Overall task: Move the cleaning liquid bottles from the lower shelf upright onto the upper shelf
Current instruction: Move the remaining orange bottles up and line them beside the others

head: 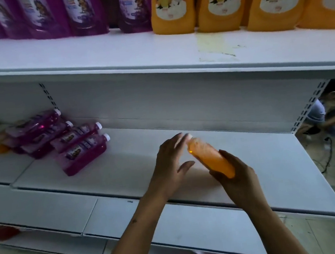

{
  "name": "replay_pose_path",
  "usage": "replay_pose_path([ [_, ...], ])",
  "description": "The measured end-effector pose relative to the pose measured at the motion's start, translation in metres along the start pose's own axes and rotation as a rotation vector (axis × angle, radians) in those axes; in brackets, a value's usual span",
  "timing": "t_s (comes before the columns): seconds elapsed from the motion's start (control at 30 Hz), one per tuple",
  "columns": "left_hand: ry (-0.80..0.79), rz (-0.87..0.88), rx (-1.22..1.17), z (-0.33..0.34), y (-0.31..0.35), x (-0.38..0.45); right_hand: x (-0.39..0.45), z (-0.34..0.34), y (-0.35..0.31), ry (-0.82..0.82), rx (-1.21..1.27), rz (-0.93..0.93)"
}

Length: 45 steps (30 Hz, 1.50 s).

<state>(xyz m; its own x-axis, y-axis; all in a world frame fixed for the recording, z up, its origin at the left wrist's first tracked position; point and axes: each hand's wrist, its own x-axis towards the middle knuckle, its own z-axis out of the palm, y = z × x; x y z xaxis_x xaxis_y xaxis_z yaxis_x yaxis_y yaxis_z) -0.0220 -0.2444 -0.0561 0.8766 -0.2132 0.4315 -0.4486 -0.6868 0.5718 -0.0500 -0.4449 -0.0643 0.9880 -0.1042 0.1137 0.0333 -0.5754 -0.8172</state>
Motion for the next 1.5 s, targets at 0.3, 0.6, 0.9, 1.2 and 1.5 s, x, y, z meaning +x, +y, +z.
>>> replay_pose_path([
  [0.3, -0.086, -0.450, -0.598, -0.084, -0.026, -0.056, 0.000, 0.085, -0.093, -0.283, 0.895, 0.295],
  [0.6, 0.319, -0.486, -0.751, -0.194, -0.089, -0.125, -0.033, 0.205, -0.219, -0.565, 0.700, 0.126],
  [0.9, 0.574, -0.443, -0.743, -0.325, -0.153, -0.208, -0.063, 0.311, -0.343, -0.808, 0.607, -0.270],
  [1.2, 0.742, -0.462, -0.673, -0.385, -0.203, -0.248, -0.079, 0.382, -0.419, -0.881, 0.462, -0.474],
  [1.5, 0.896, -0.507, -0.596, -0.465, -0.286, -0.266, -0.075, 0.483, -0.503, -1.005, 0.422, -0.628],
])
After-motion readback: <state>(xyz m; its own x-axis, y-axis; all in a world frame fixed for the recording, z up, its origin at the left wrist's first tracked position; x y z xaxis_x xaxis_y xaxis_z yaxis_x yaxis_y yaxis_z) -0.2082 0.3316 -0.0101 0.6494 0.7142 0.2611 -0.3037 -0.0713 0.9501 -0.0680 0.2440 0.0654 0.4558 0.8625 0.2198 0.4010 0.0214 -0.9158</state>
